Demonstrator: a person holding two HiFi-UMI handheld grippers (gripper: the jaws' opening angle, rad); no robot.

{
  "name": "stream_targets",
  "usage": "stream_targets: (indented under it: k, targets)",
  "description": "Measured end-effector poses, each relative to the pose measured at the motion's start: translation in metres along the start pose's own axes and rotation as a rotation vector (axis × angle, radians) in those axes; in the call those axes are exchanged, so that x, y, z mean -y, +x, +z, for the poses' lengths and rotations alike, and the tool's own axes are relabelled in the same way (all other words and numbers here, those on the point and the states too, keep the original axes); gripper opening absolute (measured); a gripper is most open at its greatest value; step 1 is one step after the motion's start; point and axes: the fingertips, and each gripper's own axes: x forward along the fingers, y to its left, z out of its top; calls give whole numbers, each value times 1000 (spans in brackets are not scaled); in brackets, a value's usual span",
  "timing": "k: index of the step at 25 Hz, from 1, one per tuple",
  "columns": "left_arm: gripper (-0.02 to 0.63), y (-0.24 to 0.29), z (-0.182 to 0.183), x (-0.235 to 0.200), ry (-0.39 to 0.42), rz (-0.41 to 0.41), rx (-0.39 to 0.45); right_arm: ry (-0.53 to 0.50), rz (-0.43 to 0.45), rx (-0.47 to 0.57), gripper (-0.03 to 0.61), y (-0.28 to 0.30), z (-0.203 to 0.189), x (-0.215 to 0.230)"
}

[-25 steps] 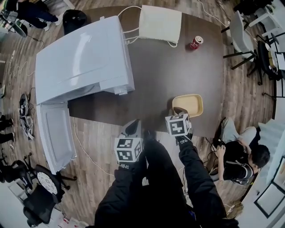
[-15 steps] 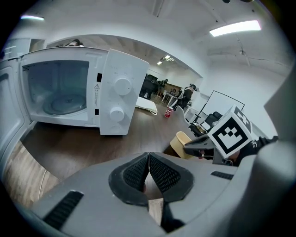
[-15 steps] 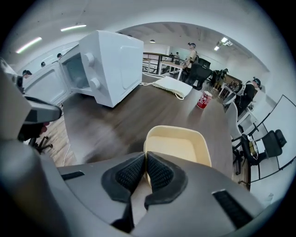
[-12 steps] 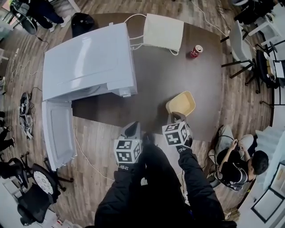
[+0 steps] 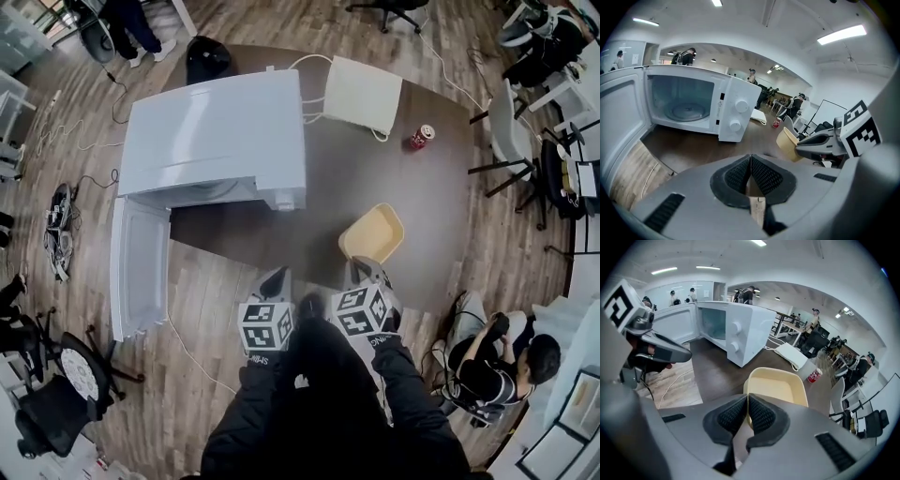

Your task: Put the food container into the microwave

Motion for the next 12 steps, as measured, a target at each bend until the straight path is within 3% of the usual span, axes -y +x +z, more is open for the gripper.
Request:
stream_targets:
  k: [12]
  targets:
    - [34,-64,-13,-55,-109,141,77,-306,152,131,31,-40,54,-105]
